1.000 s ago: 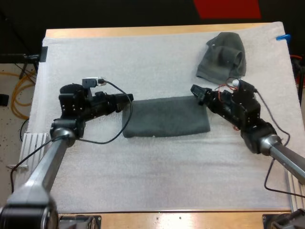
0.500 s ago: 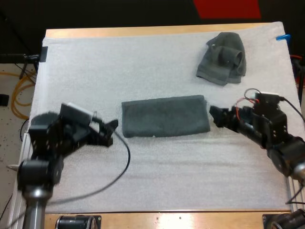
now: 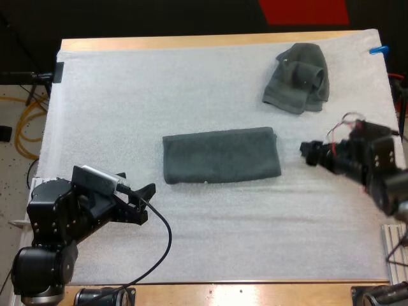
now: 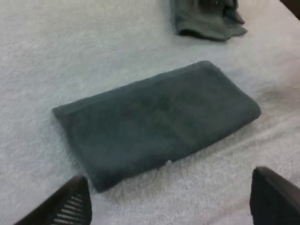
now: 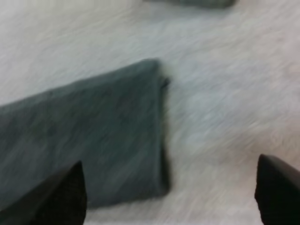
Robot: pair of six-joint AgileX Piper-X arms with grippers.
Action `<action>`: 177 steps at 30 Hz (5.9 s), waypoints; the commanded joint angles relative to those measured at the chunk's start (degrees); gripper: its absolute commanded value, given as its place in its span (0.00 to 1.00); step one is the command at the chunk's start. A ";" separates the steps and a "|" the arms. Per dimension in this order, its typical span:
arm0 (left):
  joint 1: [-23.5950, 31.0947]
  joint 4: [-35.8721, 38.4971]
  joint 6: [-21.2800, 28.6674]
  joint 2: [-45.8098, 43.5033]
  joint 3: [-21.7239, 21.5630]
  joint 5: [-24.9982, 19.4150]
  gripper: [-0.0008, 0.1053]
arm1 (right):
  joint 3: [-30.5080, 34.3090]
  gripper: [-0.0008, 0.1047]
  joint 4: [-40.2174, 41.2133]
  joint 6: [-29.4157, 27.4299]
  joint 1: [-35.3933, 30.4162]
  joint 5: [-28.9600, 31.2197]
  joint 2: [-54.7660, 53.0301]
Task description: Pick towel from pile fold and stack
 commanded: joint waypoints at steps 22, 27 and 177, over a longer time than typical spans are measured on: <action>-0.34 0.32 -5.59 0.14 -0.31 7.37 0.66 | -16.92 0.69 -3.47 -7.01 -12.17 -31.29 38.58; -0.34 0.32 -5.84 0.14 -0.31 7.36 0.66 | -18.66 0.69 -3.41 -6.44 -8.67 -31.82 41.75; -0.34 2.21 -6.63 0.14 1.31 14.82 0.66 | -19.90 0.78 -5.50 -6.37 19.63 -21.84 39.36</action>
